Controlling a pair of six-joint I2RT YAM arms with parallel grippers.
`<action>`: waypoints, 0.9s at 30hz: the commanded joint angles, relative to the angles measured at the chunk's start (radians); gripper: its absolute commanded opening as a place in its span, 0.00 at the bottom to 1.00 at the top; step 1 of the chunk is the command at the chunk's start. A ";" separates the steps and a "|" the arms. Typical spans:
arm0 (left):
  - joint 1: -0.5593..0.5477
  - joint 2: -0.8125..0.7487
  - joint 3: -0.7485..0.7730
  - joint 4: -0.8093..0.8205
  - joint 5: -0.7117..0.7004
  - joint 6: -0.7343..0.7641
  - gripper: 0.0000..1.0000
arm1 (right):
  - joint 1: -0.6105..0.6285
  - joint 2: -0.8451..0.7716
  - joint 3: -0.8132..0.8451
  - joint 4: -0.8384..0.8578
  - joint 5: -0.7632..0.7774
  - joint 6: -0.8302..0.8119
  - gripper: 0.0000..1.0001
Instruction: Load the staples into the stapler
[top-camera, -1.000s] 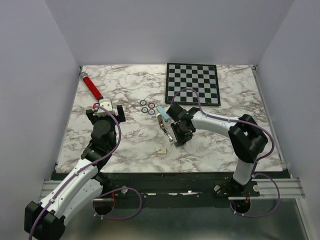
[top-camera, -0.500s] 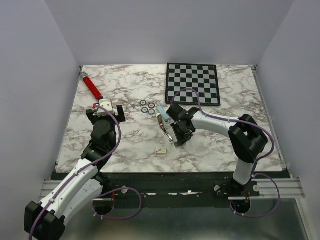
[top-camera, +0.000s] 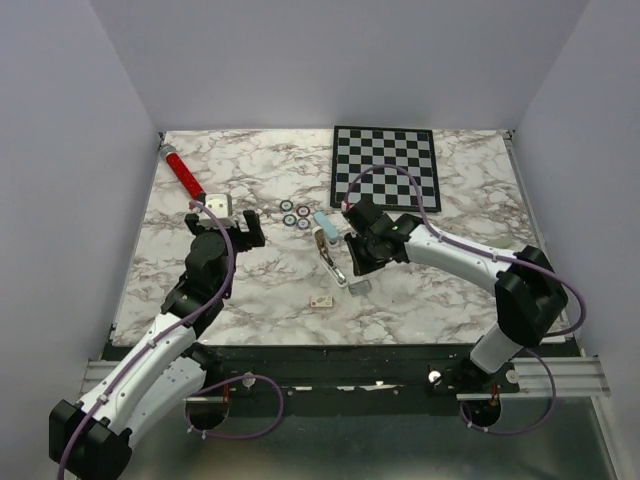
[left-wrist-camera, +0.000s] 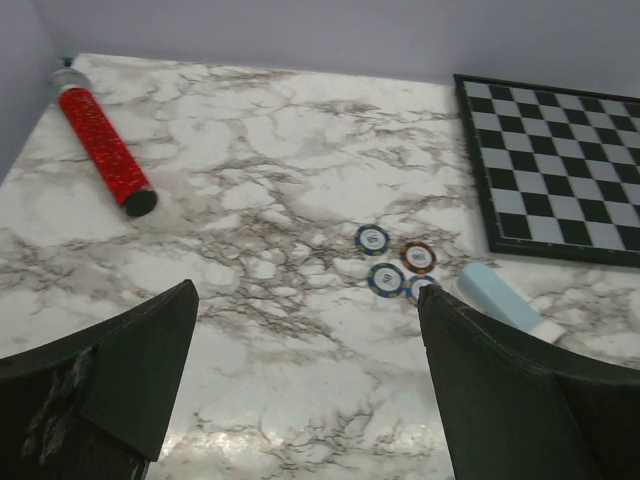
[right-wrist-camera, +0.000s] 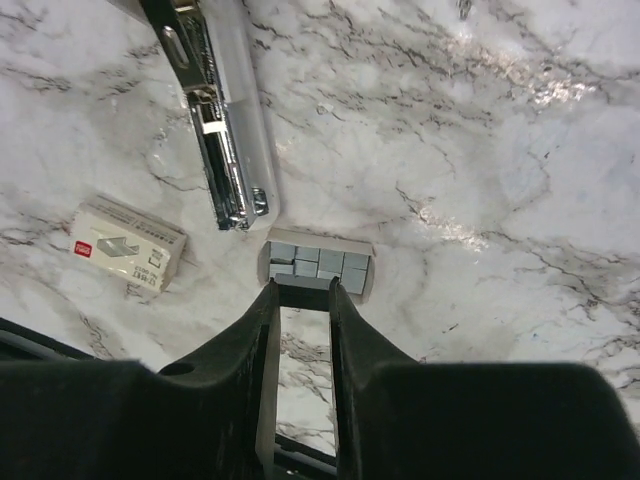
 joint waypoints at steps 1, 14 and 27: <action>0.004 0.038 0.085 -0.112 0.276 -0.199 0.99 | 0.005 -0.097 -0.052 0.143 0.018 -0.073 0.27; 0.004 0.226 0.218 -0.064 0.727 -0.716 0.98 | 0.004 -0.382 -0.188 0.474 0.010 -0.223 0.27; -0.028 0.382 0.241 0.174 0.914 -1.081 0.89 | 0.004 -0.597 -0.349 0.781 -0.099 -0.278 0.27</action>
